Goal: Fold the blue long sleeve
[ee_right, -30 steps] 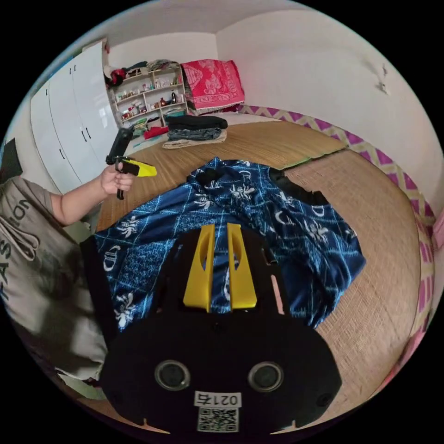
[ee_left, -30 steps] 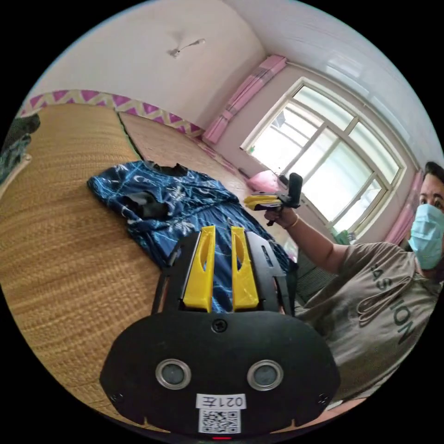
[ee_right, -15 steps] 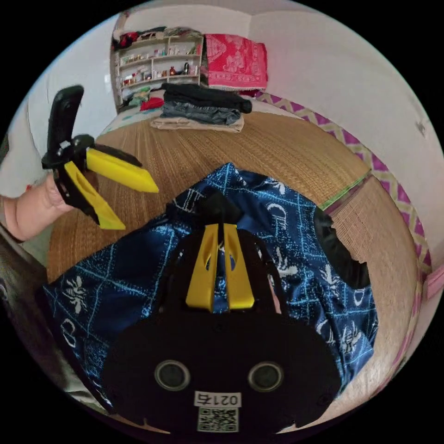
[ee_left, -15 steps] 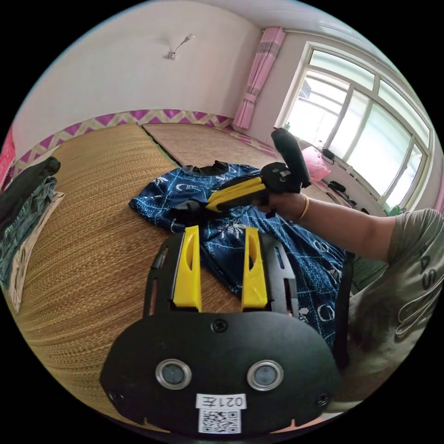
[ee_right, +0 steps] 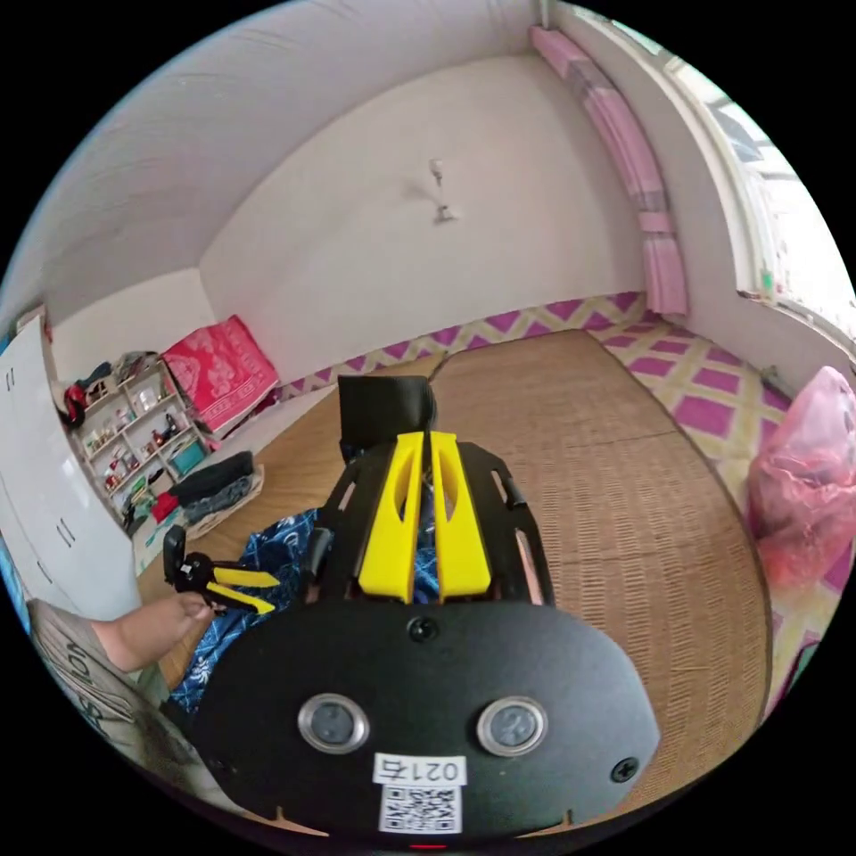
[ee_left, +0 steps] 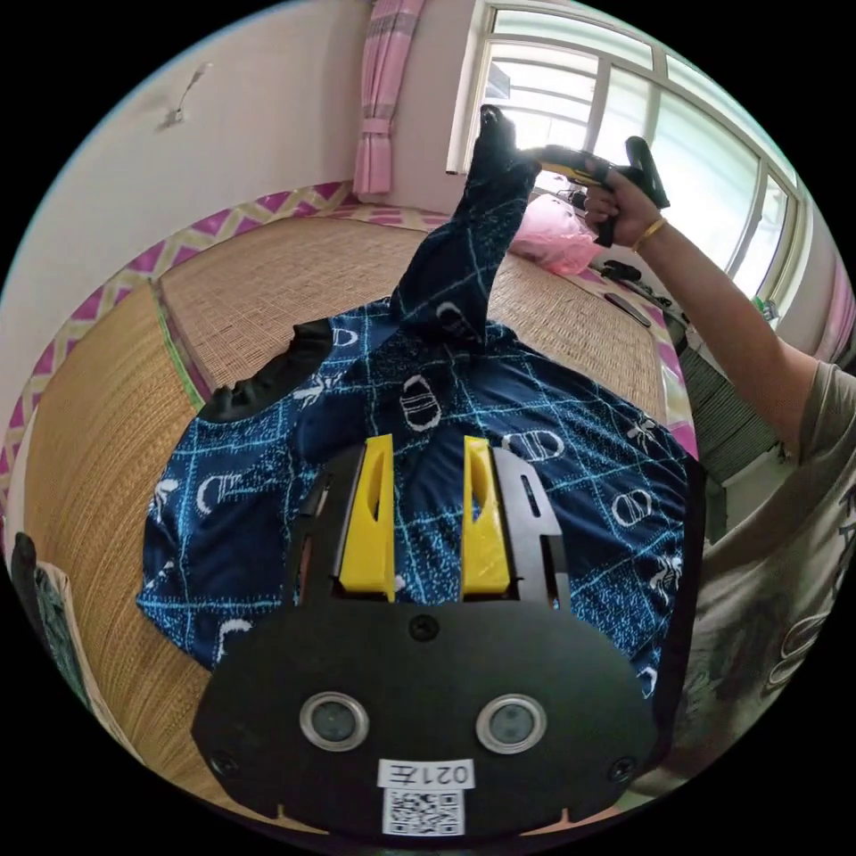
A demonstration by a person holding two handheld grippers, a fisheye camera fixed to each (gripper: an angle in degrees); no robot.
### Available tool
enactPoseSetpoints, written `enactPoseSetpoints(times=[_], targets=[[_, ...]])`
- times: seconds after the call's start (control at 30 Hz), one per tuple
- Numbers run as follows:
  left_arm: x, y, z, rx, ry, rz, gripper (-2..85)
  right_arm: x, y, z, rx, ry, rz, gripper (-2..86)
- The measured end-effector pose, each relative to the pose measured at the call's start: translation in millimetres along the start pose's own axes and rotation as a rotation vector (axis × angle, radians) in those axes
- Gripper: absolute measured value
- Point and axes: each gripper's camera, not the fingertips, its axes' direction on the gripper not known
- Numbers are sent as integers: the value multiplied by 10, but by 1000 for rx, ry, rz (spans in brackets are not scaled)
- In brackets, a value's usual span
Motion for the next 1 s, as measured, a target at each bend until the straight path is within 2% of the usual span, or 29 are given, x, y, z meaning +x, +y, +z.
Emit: enactPoseSetpoints(times=[0.17, 0.33, 0.4, 0.57, 0.83, 0.93, 1.0], targets=[[246, -481, 334, -22, -3, 23, 107, 1429, 168, -819, 56, 212, 172, 0], [447, -813, 678, -55, 9, 30, 118, 2576, 802, -1088, -115, 451, 295, 2], [578, -982, 815, -57, 4, 40, 119, 2831, 1131, -1164, -105, 485, 351, 2], [874, -1349, 983, -36, -20, 81, 116, 3388, 1983, -1383, -43, 405, 489, 4], [1144, -1663, 1168, -21, -9, 98, 116, 4212, 3588, -1898, 192, 5, 921, 12], [1177, -1692, 1273, -29, -27, 106, 118, 4274, 4006, -2109, 236, -29, 1013, 25], [1233, -1735, 1447, -67, -66, 144, 124, 4233, 4100, -2241, 172, 35, 1018, 48]])
